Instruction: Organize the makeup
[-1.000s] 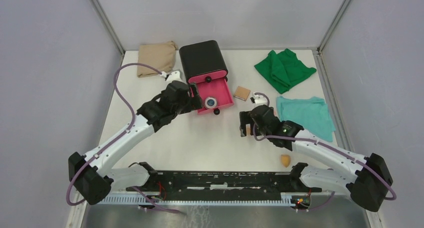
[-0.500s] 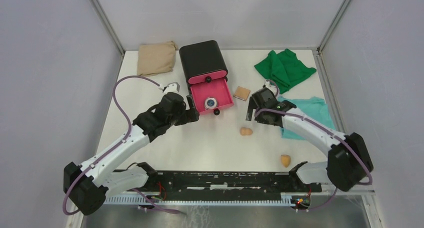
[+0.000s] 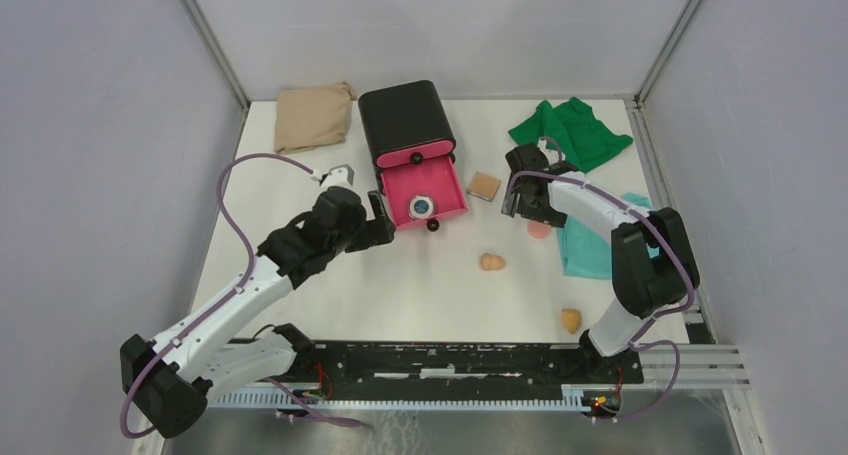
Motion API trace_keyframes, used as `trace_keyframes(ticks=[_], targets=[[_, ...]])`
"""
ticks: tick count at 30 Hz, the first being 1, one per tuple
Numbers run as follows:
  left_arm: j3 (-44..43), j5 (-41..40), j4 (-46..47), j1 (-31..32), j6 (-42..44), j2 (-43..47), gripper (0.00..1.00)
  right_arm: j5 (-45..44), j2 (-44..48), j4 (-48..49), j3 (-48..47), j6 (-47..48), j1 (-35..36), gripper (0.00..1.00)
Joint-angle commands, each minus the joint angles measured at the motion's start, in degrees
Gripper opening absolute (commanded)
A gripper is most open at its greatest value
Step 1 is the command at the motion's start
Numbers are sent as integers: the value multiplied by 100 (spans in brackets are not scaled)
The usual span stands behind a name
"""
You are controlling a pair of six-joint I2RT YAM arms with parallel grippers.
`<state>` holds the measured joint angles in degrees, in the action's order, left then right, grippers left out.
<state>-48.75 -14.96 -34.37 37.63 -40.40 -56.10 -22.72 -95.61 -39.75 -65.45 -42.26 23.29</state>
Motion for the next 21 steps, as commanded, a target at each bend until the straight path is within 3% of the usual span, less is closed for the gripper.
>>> trace_keyframes(ticks=[1,7,14,21], targets=[[31,-134,-46,-23,-172,101,99,146,-32,211,142,363,-193,99],[81,-397,1,-14,-313,350,99,1138,-331,812,457,624,-604,99],[90,-423,15,-19,-397,330,99,1215,-521,1088,566,715,-711,99],[20,-392,43,-18,-416,239,99,1149,-641,1265,566,798,-813,82]])
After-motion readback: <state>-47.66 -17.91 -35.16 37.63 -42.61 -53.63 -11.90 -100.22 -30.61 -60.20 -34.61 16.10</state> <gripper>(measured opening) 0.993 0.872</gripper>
